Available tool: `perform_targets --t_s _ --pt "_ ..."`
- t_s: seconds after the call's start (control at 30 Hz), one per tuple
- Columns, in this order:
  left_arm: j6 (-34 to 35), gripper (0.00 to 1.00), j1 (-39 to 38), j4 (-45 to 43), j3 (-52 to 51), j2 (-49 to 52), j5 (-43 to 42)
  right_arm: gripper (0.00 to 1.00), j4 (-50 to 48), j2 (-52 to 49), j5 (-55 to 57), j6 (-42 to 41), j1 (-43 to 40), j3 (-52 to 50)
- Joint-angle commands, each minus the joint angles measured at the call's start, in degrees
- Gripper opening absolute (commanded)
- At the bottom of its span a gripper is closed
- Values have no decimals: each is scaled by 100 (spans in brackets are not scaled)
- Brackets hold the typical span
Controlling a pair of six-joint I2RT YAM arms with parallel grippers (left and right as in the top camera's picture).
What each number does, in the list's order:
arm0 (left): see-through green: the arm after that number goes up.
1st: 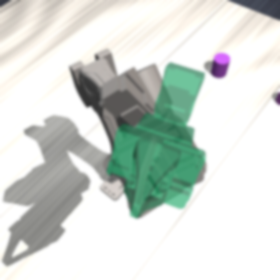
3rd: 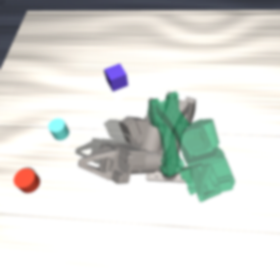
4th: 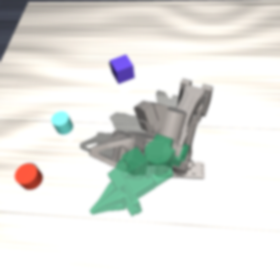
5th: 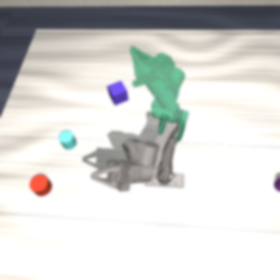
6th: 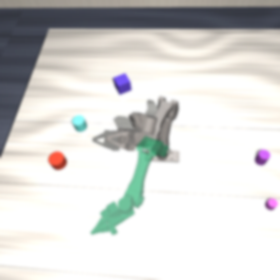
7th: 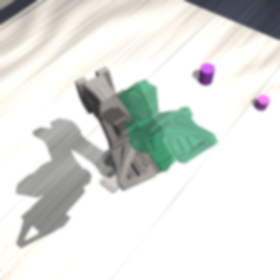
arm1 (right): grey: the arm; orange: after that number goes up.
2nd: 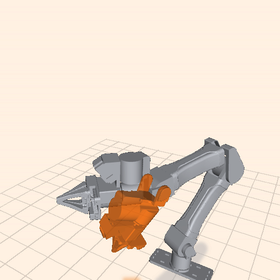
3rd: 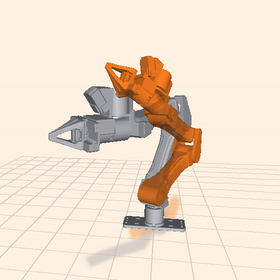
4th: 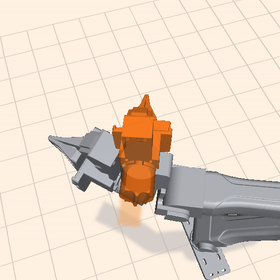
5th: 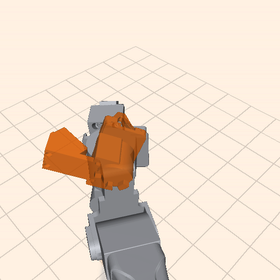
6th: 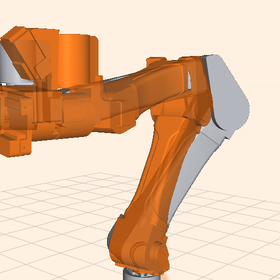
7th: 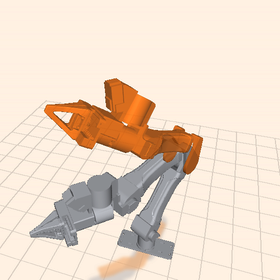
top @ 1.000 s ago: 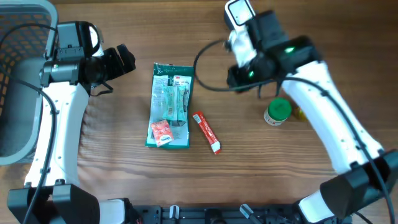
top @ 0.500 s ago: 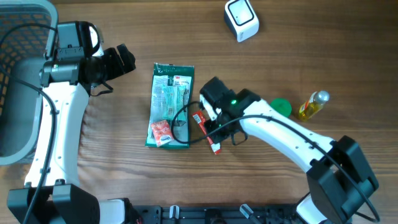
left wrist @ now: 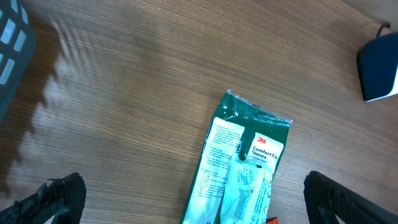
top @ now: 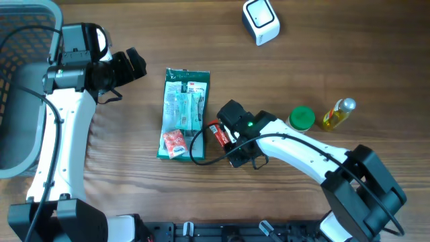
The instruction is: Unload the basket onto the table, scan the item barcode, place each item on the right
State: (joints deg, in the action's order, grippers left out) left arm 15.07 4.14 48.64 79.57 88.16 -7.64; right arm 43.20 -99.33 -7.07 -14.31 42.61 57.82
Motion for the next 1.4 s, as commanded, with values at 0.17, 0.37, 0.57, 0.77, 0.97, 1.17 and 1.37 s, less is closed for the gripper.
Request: perform_targets --t_s 0.17,0.37,0.57,0.77,0.97,1.17,1.37 --pt "-118 100 22 -13 70 -17 -68 40 -201 -59 -20 -70 35 -37" --pt "-118 100 22 -13 70 -17 -68 40 -315 -61 -11 -68 35 -131" --pt "-118 100 22 -13 70 -17 -68 36 -909 -61 111 -90 35 -614" --pt "-118 100 22 -13 70 -17 -66 13 -1217 -57 111 232 33 -835" --pt "-118 100 22 -13 70 -17 -68 4 -968 -13 225 385 26 -420" --pt "-118 100 22 -13 70 -17 -66 4 -361 428 278 387 22 203" --pt "-118 100 22 -13 70 -17 -68 4 -645 925 -817 647 -79 249"
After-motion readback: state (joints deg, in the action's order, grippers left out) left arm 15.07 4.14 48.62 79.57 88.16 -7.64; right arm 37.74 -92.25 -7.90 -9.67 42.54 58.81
